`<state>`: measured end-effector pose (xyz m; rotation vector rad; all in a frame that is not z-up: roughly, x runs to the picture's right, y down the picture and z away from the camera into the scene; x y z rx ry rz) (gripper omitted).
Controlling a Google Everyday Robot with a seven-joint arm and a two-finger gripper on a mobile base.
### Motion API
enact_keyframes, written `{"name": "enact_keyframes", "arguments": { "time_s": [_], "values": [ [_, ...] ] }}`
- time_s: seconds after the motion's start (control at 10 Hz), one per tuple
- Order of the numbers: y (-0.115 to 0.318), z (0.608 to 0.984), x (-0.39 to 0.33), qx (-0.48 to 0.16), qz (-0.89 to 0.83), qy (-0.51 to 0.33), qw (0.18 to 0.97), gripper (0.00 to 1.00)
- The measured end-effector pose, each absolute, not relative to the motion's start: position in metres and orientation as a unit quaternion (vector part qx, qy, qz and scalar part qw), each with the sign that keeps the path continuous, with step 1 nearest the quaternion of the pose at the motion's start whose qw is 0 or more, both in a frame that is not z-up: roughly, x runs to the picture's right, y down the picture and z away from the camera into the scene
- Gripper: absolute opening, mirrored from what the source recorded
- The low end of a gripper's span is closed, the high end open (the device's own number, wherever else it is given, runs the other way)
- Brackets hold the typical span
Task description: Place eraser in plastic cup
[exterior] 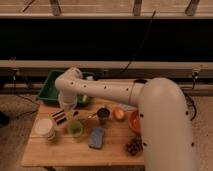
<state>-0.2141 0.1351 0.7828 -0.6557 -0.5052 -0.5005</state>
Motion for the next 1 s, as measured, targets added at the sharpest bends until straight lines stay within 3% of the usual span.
{"name": "enact_keyframes", "arguments": {
  "time_s": [0.4,0.8,1.0],
  "values": [
    [0.122,0.745,-0.190,-0.304,-0.257,-0.247,0.884,0.00],
    [0.142,0.738,-0.169,-0.311,-0.283,-0.228,0.878,0.00],
    [0.161,0.742,-0.163,-0.323,-0.295,-0.217,0.873,0.09]
  ]
}}
